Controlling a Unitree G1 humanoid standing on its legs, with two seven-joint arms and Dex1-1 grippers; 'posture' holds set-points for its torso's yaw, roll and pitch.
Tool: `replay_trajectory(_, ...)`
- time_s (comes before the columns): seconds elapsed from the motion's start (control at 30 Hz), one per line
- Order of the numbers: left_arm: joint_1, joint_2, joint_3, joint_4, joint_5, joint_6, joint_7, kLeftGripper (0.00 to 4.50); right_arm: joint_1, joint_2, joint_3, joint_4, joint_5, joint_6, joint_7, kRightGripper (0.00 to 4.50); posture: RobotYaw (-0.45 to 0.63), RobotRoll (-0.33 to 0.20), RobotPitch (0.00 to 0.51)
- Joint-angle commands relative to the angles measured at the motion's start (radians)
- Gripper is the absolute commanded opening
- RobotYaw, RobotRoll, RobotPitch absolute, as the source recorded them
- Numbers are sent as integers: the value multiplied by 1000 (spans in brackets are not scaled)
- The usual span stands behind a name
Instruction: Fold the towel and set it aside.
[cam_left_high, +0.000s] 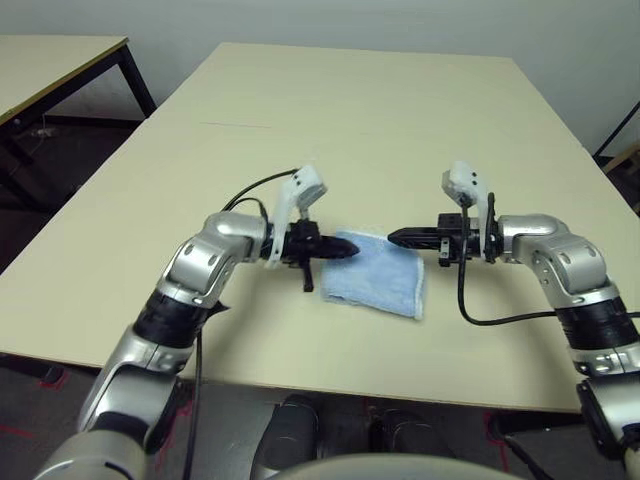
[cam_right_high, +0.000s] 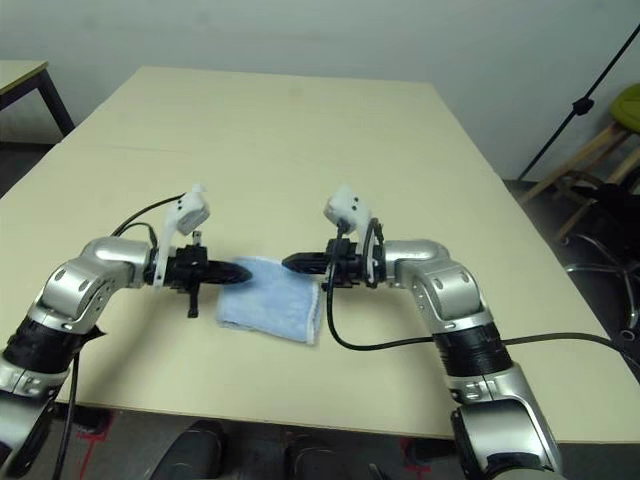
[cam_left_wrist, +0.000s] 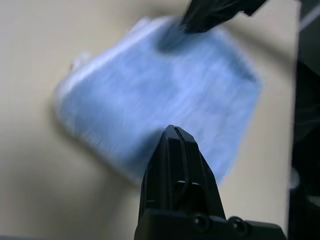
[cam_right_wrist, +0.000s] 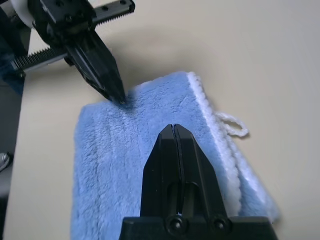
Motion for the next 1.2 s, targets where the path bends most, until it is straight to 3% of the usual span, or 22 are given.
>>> replay_trajectory(0.03, 21, -39, -13, 115, 57, -101, 60, 0, 35, 31, 42, 72, -61, -75, -42, 33, 143, 0, 60)
replay_trajectory(0.3, 37, -50, -32, 193, 94, -167, 45, 0, 43, 57, 58, 236, -138, -199, -69, 33, 135, 0, 59)
replay_trajectory(0.43, 25, -72, 23, 144, 21, -124, 40, 0, 46, 65, -25, 147, 3, -63, -36, 33, 133, 0, 59)
replay_trajectory(0.5, 21, -83, 63, 104, -29, -109, 40, 0, 56, 52, -71, 84, 62, -1, -36, 401, 133, 0, 60)
replay_trajectory(0.63, 17, -95, 169, 31, -117, -100, 68, 953, 64, 22, -192, -21, 143, 139, -130, 1757, 134, 0, 63)
replay_trajectory(0.73, 37, -73, 235, -25, -167, -145, 46, 2055, 45, -11, -294, -59, 255, 351, -189, 2943, 133, 0, 68)
replay_trajectory(0.87, 74, -5, 308, -94, -229, -141, 11, 3457, -16, -58, -390, -47, 320, 659, -320, 4435, 135, 0, 69)
replay_trajectory(0.97, 124, 60, 356, -114, -271, -154, -50, 4463, -80, -81, -448, 12, 345, 904, -375, 4500, 140, 0, 68)
replay_trajectory(1.1, 199, 137, 383, -56, -258, -249, -153, 4463, -122, -81, -482, 102, 341, 1035, -443, 4500, 141, 0, 62)
replay_trajectory(1.2, 250, 182, 378, -32, -240, -313, -214, 4463, -109, -88, -444, 131, 401, 1043, -469, 4500, 147, 0, 61)
